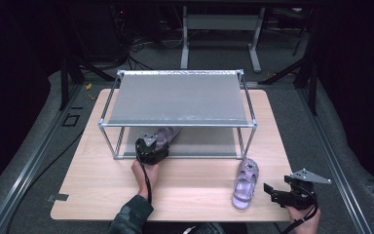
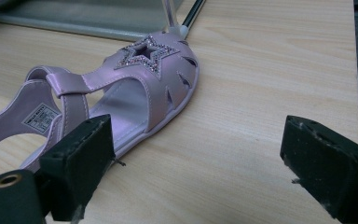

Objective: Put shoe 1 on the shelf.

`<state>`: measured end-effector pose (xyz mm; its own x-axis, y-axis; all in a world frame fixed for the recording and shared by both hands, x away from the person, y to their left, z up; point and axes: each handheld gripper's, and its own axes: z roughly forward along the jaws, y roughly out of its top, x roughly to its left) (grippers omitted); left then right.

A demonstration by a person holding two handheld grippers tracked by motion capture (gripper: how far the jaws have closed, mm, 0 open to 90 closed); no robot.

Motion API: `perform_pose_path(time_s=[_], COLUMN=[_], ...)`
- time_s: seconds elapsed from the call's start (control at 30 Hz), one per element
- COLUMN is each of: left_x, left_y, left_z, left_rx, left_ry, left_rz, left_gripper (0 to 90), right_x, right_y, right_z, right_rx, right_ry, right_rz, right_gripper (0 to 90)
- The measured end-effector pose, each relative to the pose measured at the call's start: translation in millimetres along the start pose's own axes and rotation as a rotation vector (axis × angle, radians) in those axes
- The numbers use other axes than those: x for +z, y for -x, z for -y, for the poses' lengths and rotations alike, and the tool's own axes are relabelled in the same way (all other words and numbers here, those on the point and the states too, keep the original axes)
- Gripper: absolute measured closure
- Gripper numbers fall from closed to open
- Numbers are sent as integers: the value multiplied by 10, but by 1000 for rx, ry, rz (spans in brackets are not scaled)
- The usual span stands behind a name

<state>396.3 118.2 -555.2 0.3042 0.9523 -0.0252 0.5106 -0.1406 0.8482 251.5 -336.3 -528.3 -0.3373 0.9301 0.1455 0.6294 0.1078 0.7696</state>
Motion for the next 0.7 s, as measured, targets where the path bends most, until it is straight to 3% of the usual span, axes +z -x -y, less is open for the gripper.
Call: perform_pose_path(time_s=[0.13, 0.4, 0.47, 0.57, 0.7], left_x=[74, 169, 170, 161, -34], left_y=[17, 62, 57, 46, 26], left_z=[-15, -88, -92, -53, -51], left_rx=[-38, -41, -40, -48, -36], left_ry=[0, -19, -47, -70, -26], left_rz=[-29, -33, -25, 27, 34], left_gripper=[388, 383, 373, 322, 277], right_x=[-1, -21, -20, -23, -36], right_y=[-3, -1, -1, -5, -14], right_z=[2, 6, 5, 4, 0], right_rx=[0, -2, -2, -3, -9], right_ry=[3, 5, 12, 12, -6], right_rz=[-1, 2, 2, -1, -4], right_gripper=[91, 92, 92, 92, 92])
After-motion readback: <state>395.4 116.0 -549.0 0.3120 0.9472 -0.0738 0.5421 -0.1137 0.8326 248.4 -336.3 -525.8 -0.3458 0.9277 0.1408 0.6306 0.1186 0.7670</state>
